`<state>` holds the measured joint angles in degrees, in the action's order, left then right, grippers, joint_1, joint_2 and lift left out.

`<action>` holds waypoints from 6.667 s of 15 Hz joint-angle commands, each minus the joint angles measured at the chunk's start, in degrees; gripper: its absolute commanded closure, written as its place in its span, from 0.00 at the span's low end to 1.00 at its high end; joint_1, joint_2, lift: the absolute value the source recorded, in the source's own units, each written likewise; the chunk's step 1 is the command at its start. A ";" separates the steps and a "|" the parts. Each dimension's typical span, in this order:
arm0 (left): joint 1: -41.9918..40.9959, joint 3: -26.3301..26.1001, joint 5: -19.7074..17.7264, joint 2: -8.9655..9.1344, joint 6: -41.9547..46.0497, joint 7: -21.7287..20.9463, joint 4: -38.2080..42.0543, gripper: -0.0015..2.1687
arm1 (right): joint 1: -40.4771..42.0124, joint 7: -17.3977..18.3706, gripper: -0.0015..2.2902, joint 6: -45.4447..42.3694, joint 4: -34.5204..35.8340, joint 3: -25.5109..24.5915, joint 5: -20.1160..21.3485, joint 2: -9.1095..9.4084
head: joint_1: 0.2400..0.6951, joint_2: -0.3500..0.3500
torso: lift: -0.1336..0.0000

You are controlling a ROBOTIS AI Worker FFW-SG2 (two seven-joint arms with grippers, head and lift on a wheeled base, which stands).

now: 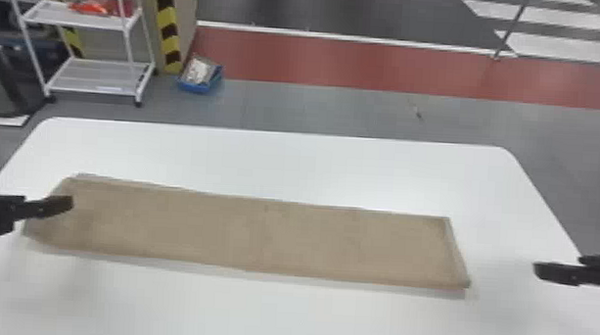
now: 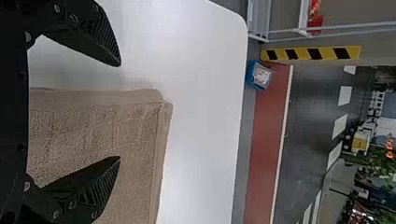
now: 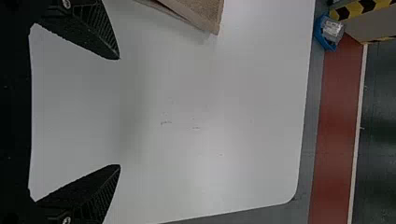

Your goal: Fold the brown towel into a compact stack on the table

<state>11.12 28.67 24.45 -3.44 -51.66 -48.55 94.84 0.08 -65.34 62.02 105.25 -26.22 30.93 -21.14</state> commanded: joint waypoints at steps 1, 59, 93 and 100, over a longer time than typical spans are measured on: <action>1.98 -0.02 0.96 0.02 -1.74 0.65 -1.23 0.05 | 0.09 -0.05 0.02 -0.01 0.13 0.21 0.00 0.14 | 1.00 0.35 | 0.07; -5.49 -62.60 3.68 3.59 -38.37 21.39 31.29 0.02 | 3.96 -1.72 0.02 3.33 9.27 -5.51 -5.44 1.01 | 1.00 0.00 | 0.07; -22.28 -22.96 -7.57 3.59 -38.37 12.25 47.11 0.06 | -4.04 -12.27 0.22 -37.10 10.94 49.51 29.36 5.23 | 1.00 0.75 | 0.07; -22.81 -21.90 -7.66 3.59 -38.37 11.81 46.84 0.06 | -5.01 -12.99 0.27 -37.28 8.30 52.77 30.50 5.94 | 1.00 0.79 | 0.07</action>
<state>-11.63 6.66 16.79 -0.17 -89.79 -36.70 141.75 -4.98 -78.14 24.77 113.63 26.02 61.18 -15.20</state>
